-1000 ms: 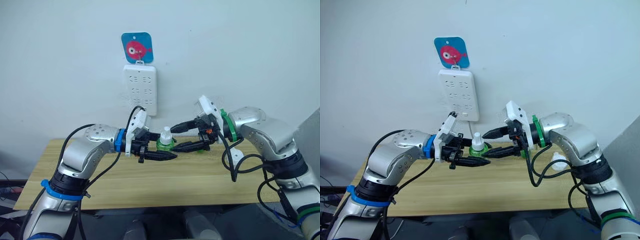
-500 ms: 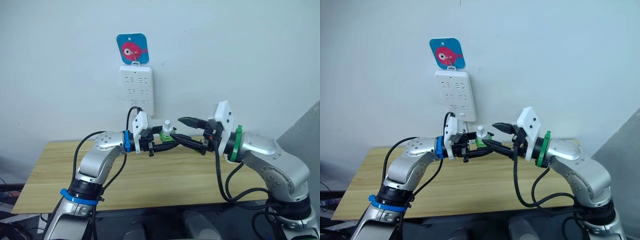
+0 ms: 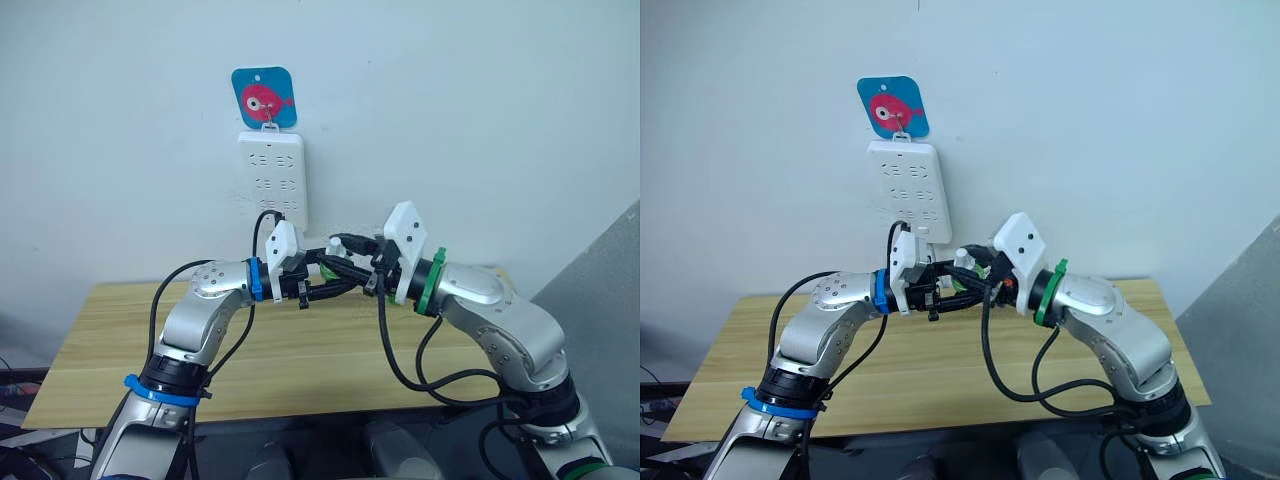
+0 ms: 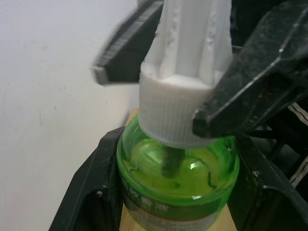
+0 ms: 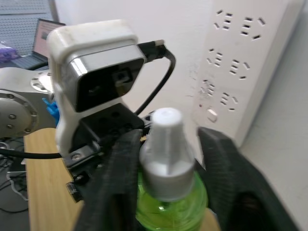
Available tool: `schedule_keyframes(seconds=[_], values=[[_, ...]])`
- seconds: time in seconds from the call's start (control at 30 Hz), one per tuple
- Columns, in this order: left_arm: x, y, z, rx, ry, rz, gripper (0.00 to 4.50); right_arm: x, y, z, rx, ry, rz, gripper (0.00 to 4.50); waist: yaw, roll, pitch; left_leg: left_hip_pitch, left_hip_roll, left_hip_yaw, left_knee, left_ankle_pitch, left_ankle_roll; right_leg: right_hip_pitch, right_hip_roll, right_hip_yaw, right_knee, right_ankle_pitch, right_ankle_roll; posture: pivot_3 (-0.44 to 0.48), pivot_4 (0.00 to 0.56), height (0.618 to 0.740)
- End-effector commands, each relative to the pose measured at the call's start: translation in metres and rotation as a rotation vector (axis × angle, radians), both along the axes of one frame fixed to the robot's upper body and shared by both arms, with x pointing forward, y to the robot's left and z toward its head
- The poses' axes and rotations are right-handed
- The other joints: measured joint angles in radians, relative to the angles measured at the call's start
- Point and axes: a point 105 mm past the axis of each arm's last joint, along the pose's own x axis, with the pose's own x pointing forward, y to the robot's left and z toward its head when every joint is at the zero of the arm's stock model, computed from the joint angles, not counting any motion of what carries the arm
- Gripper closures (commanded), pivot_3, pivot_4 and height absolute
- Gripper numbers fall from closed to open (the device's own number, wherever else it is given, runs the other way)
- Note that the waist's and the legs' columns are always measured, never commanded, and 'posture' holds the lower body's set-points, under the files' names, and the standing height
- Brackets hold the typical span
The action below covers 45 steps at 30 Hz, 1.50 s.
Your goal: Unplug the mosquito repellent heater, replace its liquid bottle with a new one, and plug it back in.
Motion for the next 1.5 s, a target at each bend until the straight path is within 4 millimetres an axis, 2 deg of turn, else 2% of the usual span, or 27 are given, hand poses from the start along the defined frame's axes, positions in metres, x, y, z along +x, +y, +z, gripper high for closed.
schedule_keyframes(seconds=[0.03,0.13,0.23,0.4,0.57,0.6,0.77,0.93,1.03,1.23,1.3,1.5], values=[[-0.004,0.0,0.012,-0.011,-0.043,-0.012,2.22,-0.008,0.003,0.011,0.019,-0.049,0.07,3.46,0.0,0.0,0.0,0.0,0.0,0.0,0.0,0.0,0.0,0.0,0.0,0.0,0.0,0.0,0.0,-0.192,0.062,0.74],[-0.008,0.003,0.012,0.005,-0.032,-0.039,2.22,-0.013,0.006,0.009,-0.011,-0.059,0.204,3.46,0.0,0.0,0.0,0.0,0.0,0.0,0.0,0.0,0.0,0.0,0.0,0.0,0.0,0.0,0.0,-0.204,0.061,0.74],[-0.014,0.005,0.012,0.035,-0.018,-0.092,2.22,-0.017,0.006,0.004,-0.118,-0.088,0.412,3.46,-0.001,0.0,0.0,0.0,0.0,0.001,0.0,0.0,0.0,0.0,0.0,0.0,0.0,0.0,0.0,-0.196,0.064,0.74],[-0.023,0.006,0.011,0.081,-0.011,-0.163,2.22,-0.015,-0.009,0.003,-0.323,-0.047,0.732,3.46,-0.002,0.001,0.0,0.002,0.0,0.001,-0.001,0.0,0.0,0.001,0.0,0.0,0.0,0.0,0.0,-0.164,0.064,0.74],[-0.026,0.001,0.015,0.076,-0.023,-0.183,2.22,-0.009,-0.016,0.006,-0.375,-0.007,0.8,3.46,0.002,0.0,0.0,0.002,0.0,-0.003,0.0,0.0,0.0,0.004,0.0,-0.003,-0.001,0.0,0.0,-0.148,0.058,0.74],[-0.027,0.0,0.016,0.073,-0.023,-0.185,2.22,-0.008,-0.016,0.007,-0.37,-0.006,0.792,3.46,0.003,0.0,0.0,0.002,0.0,-0.003,0.0,0.0,0.0,0.004,0.0,-0.004,-0.001,0.0,0.0,-0.151,0.057,0.74],[-0.031,-0.004,0.016,0.062,-0.026,-0.188,2.22,0.001,-0.018,0.015,-0.343,-0.088,0.683,1.7,0.002,0.001,0.0,0.002,0.0,-0.004,0.0,0.0,0.0,0.004,-0.001,-0.004,-0.001,0.0,-0.001,-0.179,0.055,0.74],[-0.026,-0.006,0.014,0.015,-0.025,-0.124,2.22,0.008,-0.035,0.025,-0.248,-0.131,0.445,1.69,0.003,0.001,0.0,0.002,-0.001,-0.004,0.0,0.0,0.0,0.005,-0.001,-0.004,-0.001,0.0,0.0,-0.194,0.055,0.74],[-0.025,-0.009,0.013,-0.016,-0.015,-0.093,2.22,0.0,-0.042,0.031,-0.144,-0.122,0.299,1.69,0.004,0.0,0.0,0.002,-0.001,-0.004,0.0,0.0,0.0,0.006,-0.001,-0.004,-0.002,0.0,0.0,-0.203,0.056,0.74],[-0.025,-0.013,0.012,-0.04,0.006,-0.079,2.22,-0.032,-0.027,0.019,-0.071,-0.071,0.22,1.69,-0.005,0.001,0.0,0.004,0.0,-0.002,-0.001,0.0,0.0,0.006,0.0,-0.002,-0.002,0.0,0.0,-0.232,0.057,0.74],[-0.023,-0.014,0.012,-0.045,0.007,-0.078,2.22,-0.032,-0.022,0.016,-0.057,-0.072,0.182,1.69,-0.006,0.001,0.0,0.007,0.0,-0.002,-0.001,0.0,0.0,0.008,0.0,-0.001,-0.002,0.0,0.0,-0.236,0.056,0.74],[-0.021,-0.018,0.013,-0.051,0.004,-0.084,2.22,-0.013,-0.008,0.012,-0.042,-0.101,0.084,1.69,-0.016,0.001,0.0,0.009,0.0,0.001,-0.001,0.0,0.0,0.011,0.0,0.0,-0.004,0.0,0.001,-0.244,0.051,0.74]])
